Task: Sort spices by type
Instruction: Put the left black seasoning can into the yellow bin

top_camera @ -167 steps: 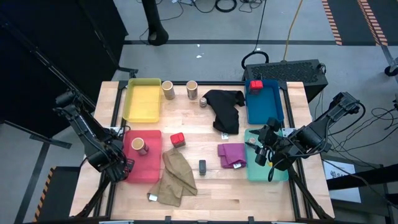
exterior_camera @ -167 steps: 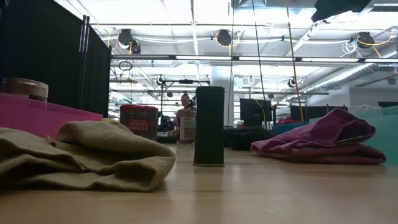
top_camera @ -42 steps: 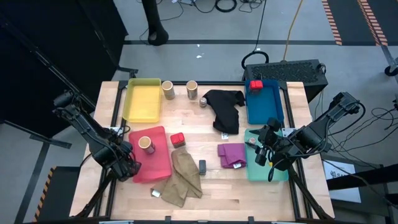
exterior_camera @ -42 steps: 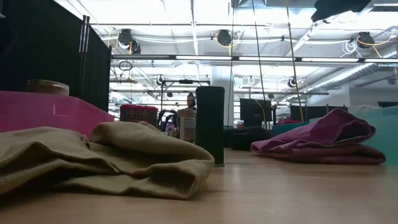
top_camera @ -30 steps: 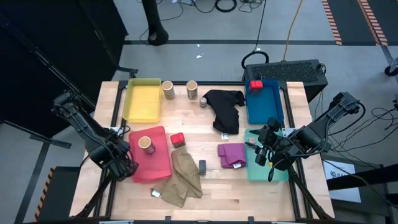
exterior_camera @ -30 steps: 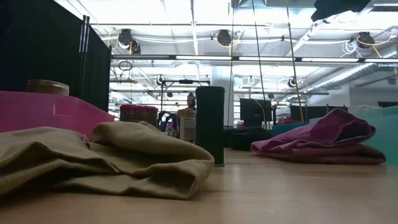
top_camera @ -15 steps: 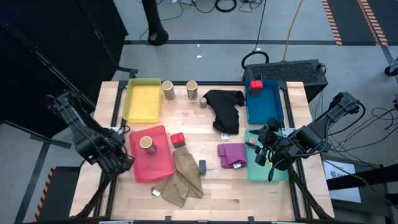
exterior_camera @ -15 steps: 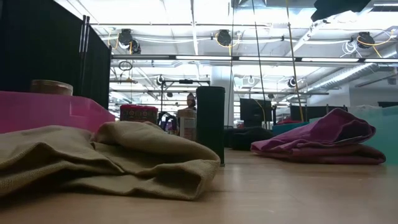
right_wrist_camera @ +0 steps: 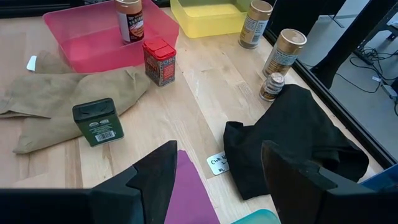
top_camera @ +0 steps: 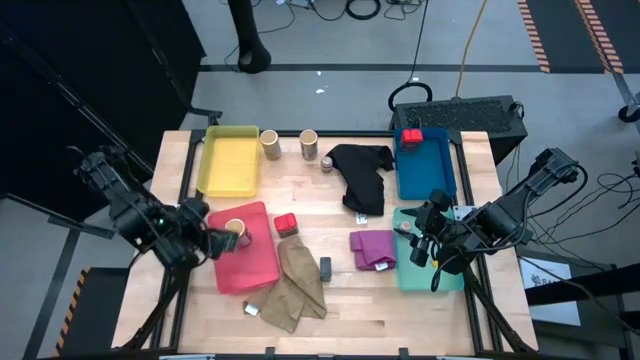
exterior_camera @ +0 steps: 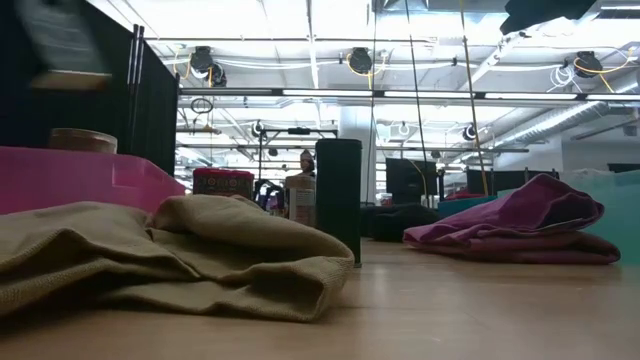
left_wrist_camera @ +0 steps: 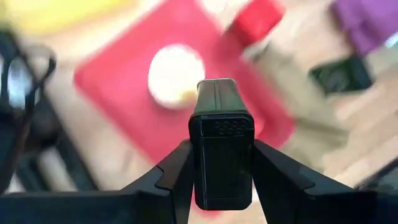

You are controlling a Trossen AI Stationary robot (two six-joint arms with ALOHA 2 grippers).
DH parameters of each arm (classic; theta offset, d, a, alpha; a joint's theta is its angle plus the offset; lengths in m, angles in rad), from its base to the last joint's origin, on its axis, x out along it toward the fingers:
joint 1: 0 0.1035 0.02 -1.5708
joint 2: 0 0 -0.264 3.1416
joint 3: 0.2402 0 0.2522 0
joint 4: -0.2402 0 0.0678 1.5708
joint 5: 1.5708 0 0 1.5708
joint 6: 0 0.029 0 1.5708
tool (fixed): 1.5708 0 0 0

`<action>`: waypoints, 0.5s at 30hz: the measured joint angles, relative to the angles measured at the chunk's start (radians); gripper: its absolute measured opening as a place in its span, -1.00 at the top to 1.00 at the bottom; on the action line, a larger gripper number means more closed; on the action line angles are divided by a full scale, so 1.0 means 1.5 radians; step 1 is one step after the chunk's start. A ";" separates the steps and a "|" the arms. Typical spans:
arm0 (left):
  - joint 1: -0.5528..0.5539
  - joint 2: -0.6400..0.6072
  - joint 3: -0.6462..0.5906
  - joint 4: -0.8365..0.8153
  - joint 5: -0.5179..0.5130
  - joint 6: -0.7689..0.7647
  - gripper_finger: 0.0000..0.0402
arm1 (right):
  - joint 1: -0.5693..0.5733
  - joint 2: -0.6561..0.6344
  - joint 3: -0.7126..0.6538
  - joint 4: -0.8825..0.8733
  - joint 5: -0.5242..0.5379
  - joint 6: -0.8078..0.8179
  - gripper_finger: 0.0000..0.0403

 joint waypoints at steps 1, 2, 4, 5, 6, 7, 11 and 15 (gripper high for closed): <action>0.020 0.000 0.006 0.000 -0.017 0.026 0.28 | 0.000 0.000 0.000 0.000 0.000 0.000 -0.07; 0.043 0.000 0.010 0.000 -0.030 0.054 0.29 | 0.000 0.000 0.000 0.000 0.000 -0.002 -0.07; 0.098 0.000 0.018 -0.001 -0.040 0.118 0.31 | -0.001 0.000 0.000 0.000 0.001 -0.005 -0.07; 0.131 0.000 0.020 0.000 -0.043 0.151 0.31 | -0.001 0.000 0.000 0.000 0.003 -0.006 -0.07; 0.163 0.000 0.023 0.000 -0.046 0.184 0.32 | -0.001 0.000 0.000 0.000 0.005 -0.008 -0.07; 0.198 0.000 0.026 0.000 -0.048 0.219 0.32 | -0.001 0.000 0.000 0.000 0.009 -0.011 -0.07; 0.345 0.000 0.037 -0.001 -0.052 0.367 0.32 | -0.001 0.000 0.000 0.005 0.016 -0.025 -0.07; 0.502 0.000 0.043 0.012 -0.054 0.510 0.33 | -0.001 0.000 0.000 0.010 0.016 -0.039 -0.07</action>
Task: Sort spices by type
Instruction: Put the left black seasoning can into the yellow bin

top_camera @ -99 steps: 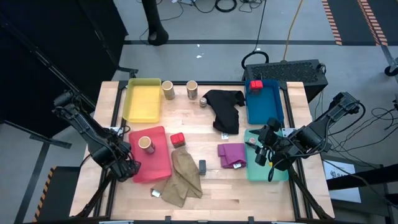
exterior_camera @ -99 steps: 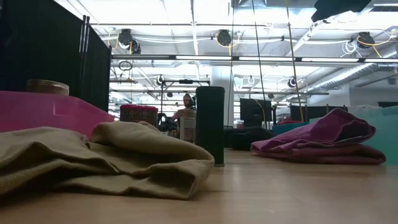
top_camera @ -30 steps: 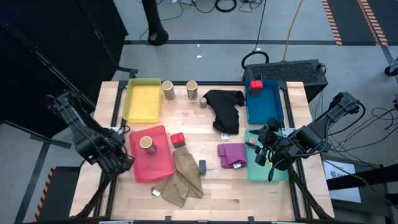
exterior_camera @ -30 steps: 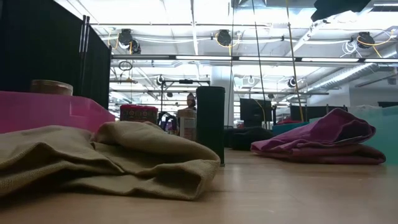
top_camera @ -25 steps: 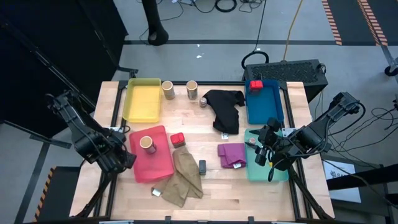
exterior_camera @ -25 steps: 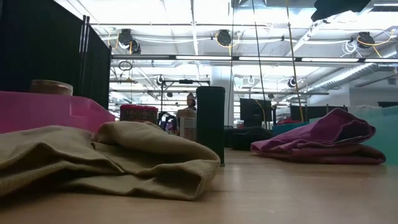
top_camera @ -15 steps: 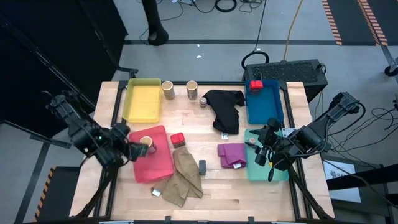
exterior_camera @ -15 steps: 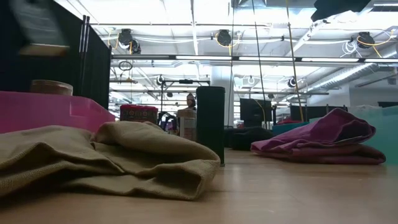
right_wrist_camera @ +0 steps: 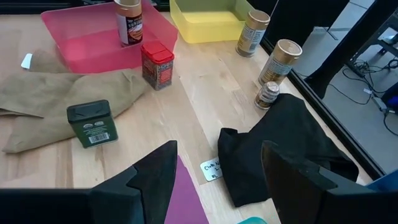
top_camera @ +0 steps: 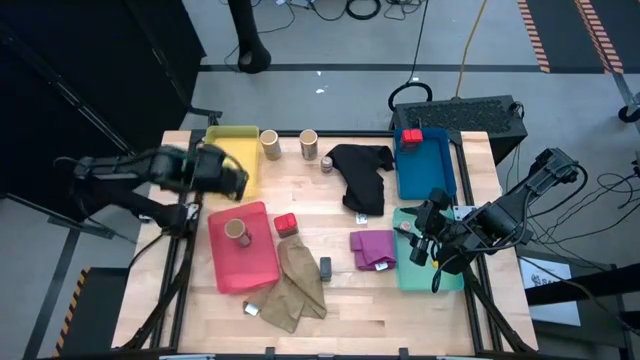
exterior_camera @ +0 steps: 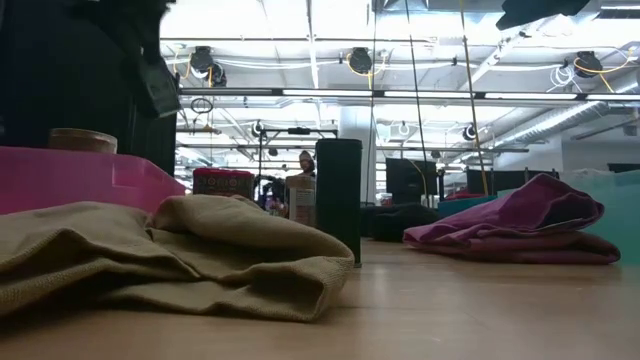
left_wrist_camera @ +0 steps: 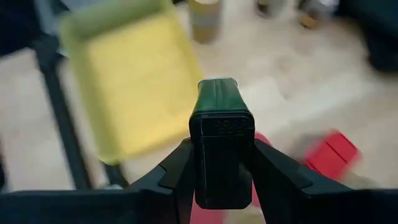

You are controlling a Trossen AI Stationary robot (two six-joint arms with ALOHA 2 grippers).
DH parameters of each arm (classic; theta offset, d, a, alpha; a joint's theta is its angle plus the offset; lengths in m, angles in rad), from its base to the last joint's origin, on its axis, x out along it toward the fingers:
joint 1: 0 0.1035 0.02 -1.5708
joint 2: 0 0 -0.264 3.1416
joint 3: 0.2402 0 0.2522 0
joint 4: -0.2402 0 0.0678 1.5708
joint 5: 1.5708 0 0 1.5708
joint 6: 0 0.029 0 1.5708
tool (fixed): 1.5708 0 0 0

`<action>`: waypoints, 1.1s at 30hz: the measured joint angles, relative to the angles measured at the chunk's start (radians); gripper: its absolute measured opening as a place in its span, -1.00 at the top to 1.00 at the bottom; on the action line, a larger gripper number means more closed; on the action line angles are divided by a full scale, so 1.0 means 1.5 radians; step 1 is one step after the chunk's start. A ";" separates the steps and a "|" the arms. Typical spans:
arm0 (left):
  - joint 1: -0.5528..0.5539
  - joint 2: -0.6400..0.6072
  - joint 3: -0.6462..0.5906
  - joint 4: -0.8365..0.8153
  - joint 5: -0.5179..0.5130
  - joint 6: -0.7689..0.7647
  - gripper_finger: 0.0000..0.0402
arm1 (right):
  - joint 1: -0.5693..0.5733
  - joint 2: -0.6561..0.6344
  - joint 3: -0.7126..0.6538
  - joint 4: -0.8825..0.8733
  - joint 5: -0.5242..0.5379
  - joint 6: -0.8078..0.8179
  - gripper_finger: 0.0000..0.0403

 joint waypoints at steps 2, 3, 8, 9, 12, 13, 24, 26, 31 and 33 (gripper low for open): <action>0.079 0.000 0.000 0.033 0.007 0.078 0.33 | 0.000 0.000 0.000 0.001 0.000 -0.001 -0.07; 0.118 0.000 0.000 0.054 0.016 0.116 0.33 | 0.000 0.000 0.000 0.001 0.000 -0.001 -0.07; 0.303 0.016 0.000 0.152 0.085 0.297 0.33 | 0.000 0.000 0.000 0.001 0.000 -0.001 -0.07; 0.340 0.024 0.000 0.160 0.101 0.326 0.33 | 0.000 0.000 0.000 0.001 0.000 -0.001 -0.07; 0.441 0.058 0.000 0.157 0.131 0.394 0.33 | 0.000 0.000 0.000 0.001 0.000 -0.001 -0.07; 0.472 0.073 0.000 0.151 0.141 0.415 0.33 | 0.000 0.000 0.000 0.001 0.000 -0.001 -0.07; 0.655 0.275 0.000 0.197 0.238 0.559 0.33 | 0.000 0.000 0.000 0.001 0.000 0.002 -0.07; 0.664 0.306 0.000 0.200 0.241 0.573 0.33 | 0.000 0.000 0.000 0.001 -0.001 0.002 -0.07; 0.684 0.339 -0.024 0.244 0.274 0.594 0.33 | 0.000 0.000 0.000 0.001 -0.001 0.004 -0.07; 0.688 0.338 -0.032 0.260 0.274 0.595 0.33 | 0.000 0.000 0.000 0.001 -0.001 0.004 -0.07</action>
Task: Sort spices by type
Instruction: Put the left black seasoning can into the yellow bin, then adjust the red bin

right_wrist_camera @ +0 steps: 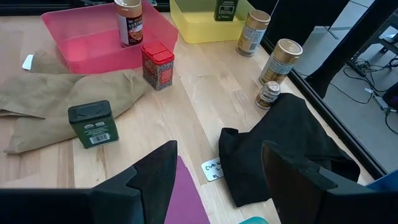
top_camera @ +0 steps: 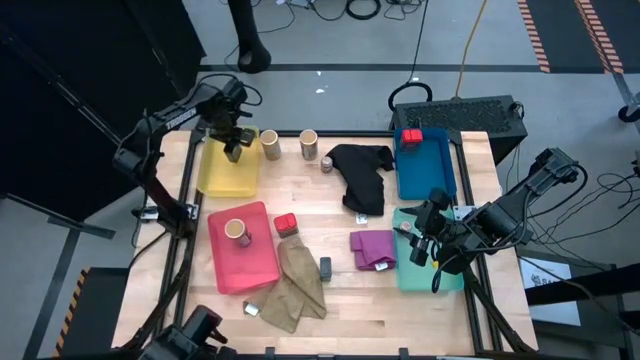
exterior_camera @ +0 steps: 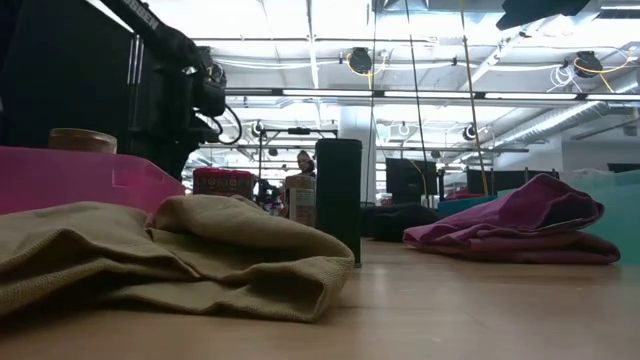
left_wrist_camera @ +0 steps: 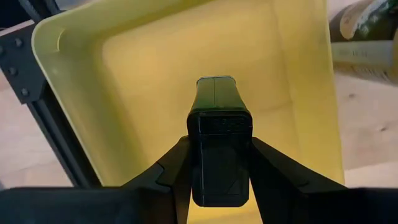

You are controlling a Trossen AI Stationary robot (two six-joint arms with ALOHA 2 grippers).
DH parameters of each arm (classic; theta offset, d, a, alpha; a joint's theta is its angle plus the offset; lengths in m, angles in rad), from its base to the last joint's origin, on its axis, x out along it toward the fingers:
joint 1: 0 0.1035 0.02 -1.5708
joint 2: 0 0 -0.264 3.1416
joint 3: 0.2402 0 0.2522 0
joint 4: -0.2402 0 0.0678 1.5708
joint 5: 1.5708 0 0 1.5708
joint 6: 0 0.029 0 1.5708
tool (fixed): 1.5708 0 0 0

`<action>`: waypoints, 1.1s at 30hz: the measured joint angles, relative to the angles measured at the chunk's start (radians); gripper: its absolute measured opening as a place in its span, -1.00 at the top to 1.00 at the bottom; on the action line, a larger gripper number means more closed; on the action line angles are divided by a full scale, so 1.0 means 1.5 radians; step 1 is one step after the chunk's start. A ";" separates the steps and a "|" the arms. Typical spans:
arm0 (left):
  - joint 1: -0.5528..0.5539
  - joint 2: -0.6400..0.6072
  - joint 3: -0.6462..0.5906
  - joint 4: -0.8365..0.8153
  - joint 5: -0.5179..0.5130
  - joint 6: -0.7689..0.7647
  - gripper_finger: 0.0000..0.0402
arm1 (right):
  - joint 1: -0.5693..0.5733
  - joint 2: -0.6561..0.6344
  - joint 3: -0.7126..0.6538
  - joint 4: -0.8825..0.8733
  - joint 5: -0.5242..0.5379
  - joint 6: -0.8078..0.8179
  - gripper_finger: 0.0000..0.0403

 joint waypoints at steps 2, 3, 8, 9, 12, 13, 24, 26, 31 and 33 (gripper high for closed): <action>0.003 0.000 -0.003 0.011 0.000 0.000 0.31 | 0.000 0.000 0.000 0.000 0.000 0.000 -0.07; 0.004 0.000 -0.004 0.013 0.000 0.000 0.30 | 0.000 0.000 0.000 0.000 0.000 0.000 -0.07; 0.011 0.000 -0.004 0.039 0.025 0.000 0.27 | 0.000 0.000 0.000 0.000 -0.001 0.000 -0.07; 0.011 0.000 -0.004 0.040 0.023 0.000 0.27 | 0.000 0.000 0.000 0.000 -0.001 0.000 -0.07; 0.011 0.000 -0.004 0.038 0.009 0.000 0.26 | 0.000 0.000 0.000 0.001 -0.001 0.000 -0.07; 0.011 0.000 -0.004 0.038 0.009 0.000 0.26 | 0.000 0.000 0.000 0.002 -0.001 0.000 -0.07; 0.010 0.000 -0.004 0.043 0.006 0.000 -0.05 | 0.000 0.000 0.000 0.004 -0.001 0.000 -0.07; 0.010 0.000 -0.004 0.043 -0.001 0.000 -0.10 | 0.000 0.000 0.000 0.004 -0.001 0.000 -0.07; 0.010 -0.002 0.014 0.015 -0.022 0.030 -0.13 | 0.000 0.000 0.000 0.004 -0.001 0.000 -0.07; 0.006 -0.015 0.034 -0.019 -0.023 0.034 -0.13 | 0.000 0.000 0.000 0.004 -0.001 0.000 -0.07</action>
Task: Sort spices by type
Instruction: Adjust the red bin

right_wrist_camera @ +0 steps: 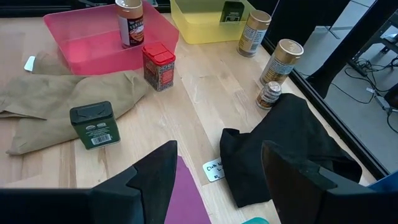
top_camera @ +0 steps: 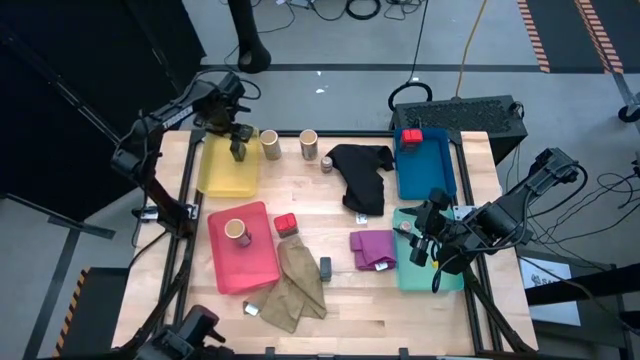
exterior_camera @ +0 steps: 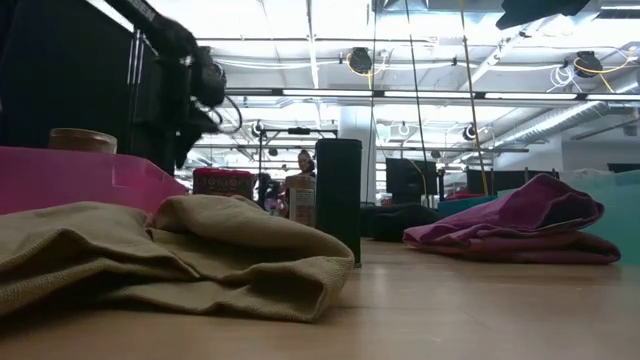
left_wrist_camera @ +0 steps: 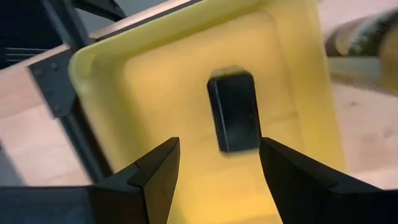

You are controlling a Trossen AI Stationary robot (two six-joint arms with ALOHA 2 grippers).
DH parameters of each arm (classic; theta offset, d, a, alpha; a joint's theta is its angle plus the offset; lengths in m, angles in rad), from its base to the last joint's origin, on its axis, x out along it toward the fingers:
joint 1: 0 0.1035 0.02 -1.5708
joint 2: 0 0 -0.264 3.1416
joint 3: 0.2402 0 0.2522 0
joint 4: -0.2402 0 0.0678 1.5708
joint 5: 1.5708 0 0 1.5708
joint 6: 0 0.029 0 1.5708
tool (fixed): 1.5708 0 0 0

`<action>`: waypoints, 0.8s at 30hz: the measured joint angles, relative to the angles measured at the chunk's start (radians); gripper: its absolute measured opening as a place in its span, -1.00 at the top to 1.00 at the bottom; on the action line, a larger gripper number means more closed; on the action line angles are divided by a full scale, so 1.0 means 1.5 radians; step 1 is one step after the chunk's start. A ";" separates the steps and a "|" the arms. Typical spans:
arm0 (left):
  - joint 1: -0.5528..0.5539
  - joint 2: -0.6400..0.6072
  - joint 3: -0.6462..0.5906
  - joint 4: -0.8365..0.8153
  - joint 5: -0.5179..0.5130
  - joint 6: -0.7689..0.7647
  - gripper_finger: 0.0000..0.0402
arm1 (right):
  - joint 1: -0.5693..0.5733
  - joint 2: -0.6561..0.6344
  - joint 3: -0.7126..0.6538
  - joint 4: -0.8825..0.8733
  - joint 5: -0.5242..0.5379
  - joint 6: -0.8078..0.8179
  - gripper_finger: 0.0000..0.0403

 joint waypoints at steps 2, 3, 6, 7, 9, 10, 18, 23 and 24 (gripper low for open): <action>-0.017 -0.027 0.018 -0.030 -0.003 0.000 -0.14 | 0.000 0.000 0.000 0.000 0.000 0.000 -0.07; -0.033 -0.046 0.022 -0.035 -0.003 -0.004 -0.14 | 0.000 0.000 0.000 0.000 0.000 -0.001 -0.07; -0.104 -0.124 0.025 -0.049 0.001 -0.030 -0.13 | 0.000 0.000 0.000 0.000 0.000 -0.001 -0.07; -0.137 -0.153 0.025 -0.056 0.002 -0.044 -0.12 | 0.000 0.000 0.000 0.000 0.000 -0.002 -0.07; -0.214 -0.208 0.025 -0.073 -0.003 -0.091 -0.08 | 0.000 0.000 0.000 0.000 0.001 -0.002 -0.07; -0.260 -0.234 0.025 -0.079 -0.010 -0.123 -0.04 | 0.000 0.000 0.000 0.000 0.001 -0.002 -0.07; -0.691 -0.308 0.017 -0.078 -0.086 -0.406 0.51 | 0.000 0.000 0.000 0.012 0.001 -0.003 -0.07; -0.900 -0.267 0.017 -0.046 -0.090 -0.531 0.93 | 0.000 0.000 0.000 0.039 0.001 -0.016 -0.07; -0.931 -0.258 0.017 -0.046 -0.088 -0.557 0.96 | 0.000 0.000 0.000 0.044 0.001 -0.020 -0.07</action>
